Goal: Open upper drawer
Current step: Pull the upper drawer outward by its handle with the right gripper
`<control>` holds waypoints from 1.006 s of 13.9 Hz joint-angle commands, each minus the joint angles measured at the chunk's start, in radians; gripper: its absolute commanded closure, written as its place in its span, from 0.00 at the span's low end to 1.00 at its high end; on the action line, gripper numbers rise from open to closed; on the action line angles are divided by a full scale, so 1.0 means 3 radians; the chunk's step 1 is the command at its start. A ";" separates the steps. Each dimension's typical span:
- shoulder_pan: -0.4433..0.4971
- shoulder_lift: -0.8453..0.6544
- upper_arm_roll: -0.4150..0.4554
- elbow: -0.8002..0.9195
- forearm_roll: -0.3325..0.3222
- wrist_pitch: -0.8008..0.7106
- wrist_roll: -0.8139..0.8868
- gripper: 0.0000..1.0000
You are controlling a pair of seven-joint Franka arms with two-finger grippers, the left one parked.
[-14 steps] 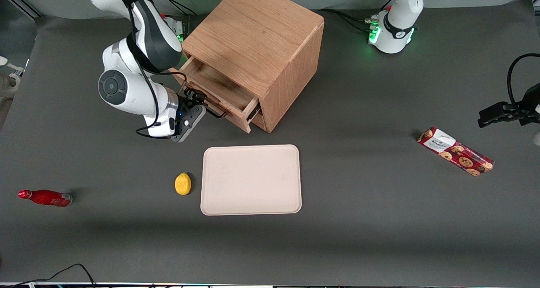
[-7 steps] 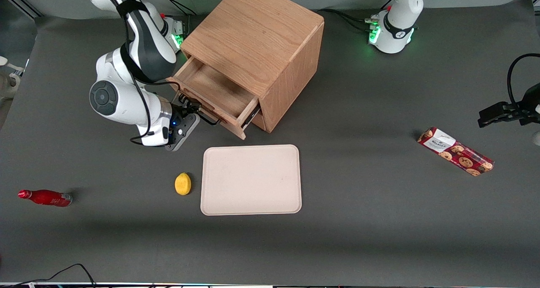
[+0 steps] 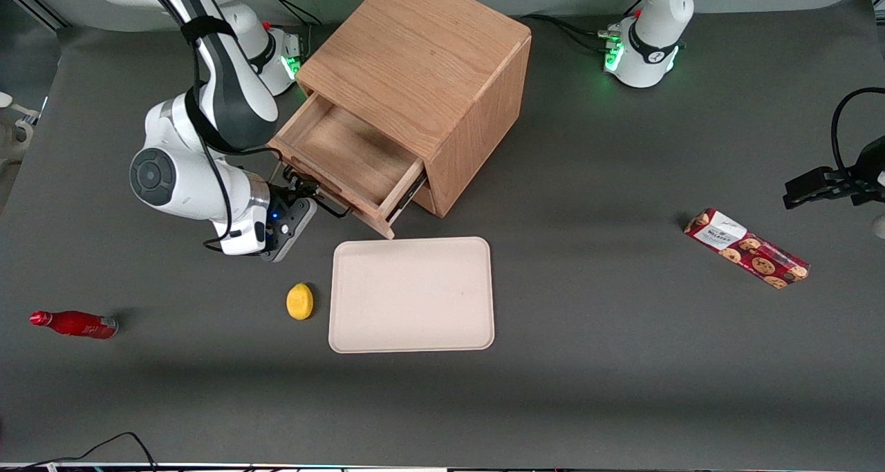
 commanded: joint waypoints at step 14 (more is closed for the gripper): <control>-0.0435 0.0560 0.0016 0.0703 0.0031 -0.0042 -0.0736 0.00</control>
